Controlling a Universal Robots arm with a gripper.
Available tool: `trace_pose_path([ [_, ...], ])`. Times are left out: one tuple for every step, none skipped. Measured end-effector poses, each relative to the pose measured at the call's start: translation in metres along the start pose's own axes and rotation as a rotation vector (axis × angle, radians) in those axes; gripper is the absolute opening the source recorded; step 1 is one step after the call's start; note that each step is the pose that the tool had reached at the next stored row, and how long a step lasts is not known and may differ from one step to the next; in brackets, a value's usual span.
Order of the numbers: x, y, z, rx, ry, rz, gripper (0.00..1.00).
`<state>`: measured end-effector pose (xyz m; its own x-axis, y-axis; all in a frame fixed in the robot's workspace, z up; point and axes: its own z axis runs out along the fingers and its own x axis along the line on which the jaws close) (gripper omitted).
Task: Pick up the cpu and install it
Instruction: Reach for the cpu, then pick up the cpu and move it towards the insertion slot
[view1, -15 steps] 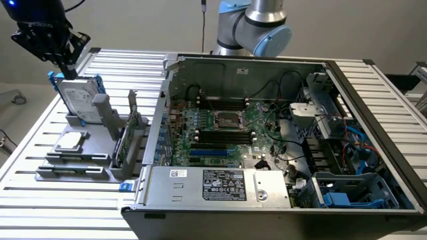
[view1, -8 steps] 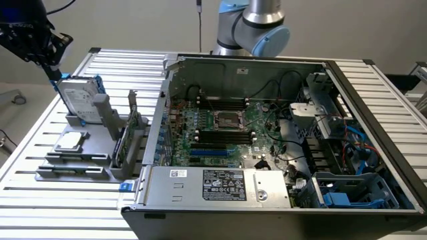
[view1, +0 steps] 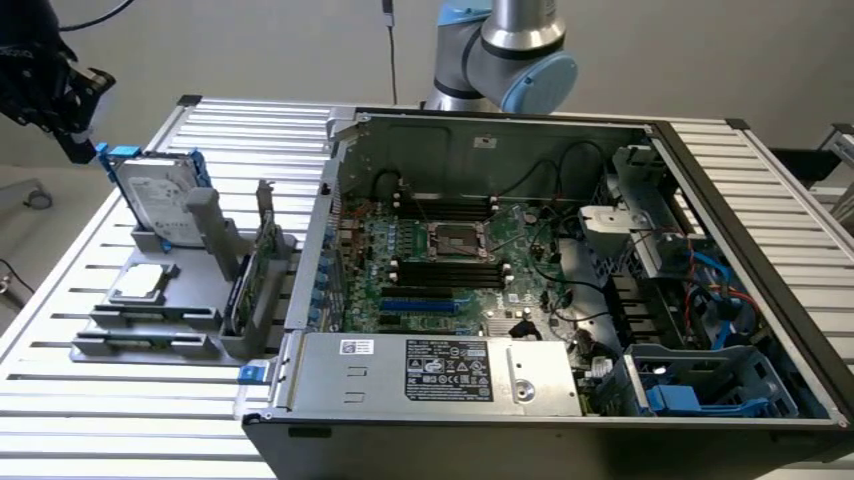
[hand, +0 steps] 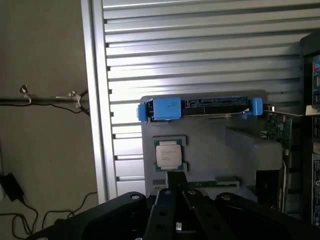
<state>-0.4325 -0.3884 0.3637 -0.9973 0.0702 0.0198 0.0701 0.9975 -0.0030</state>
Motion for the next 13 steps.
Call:
trace_pose_path([
  [0.0, 0.0, 0.0, 0.0, -0.0001, 0.0, 0.11],
  [0.0, 0.0, 0.0, 0.0, 0.0, 0.0, 0.11],
  [0.0, 0.0, 0.0, -0.0001, 0.0, 0.0, 0.11],
  [0.0001, 0.0, 0.0, -0.0001, 0.0, 0.0, 0.11],
  [0.0, 0.0, 0.0, 0.0, 0.0, 0.0, 0.11],
  [0.0, 0.0, 0.0, -0.0001, 0.0, 0.0, 0.11],
  [0.0, 0.0, 0.0, 0.0, 0.0, 0.0, 0.11],
  [0.0001, 0.0, 0.0001, -0.0001, 0.0, 0.0, 0.11],
  [0.0001, 0.0, 0.0, 0.0, 0.0, 0.0, 0.11],
  [0.0001, 0.0, 0.0, 0.0, 0.0, 0.0, 0.11],
  [0.0001, 0.0, 0.0, 0.0, 0.0, 0.0, 0.11],
  [0.0001, 0.0, 0.0001, -0.0001, 0.0, 0.0, 0.12],
  [0.0001, 0.0, 0.0, 0.0, 0.0, 0.0, 0.12],
])
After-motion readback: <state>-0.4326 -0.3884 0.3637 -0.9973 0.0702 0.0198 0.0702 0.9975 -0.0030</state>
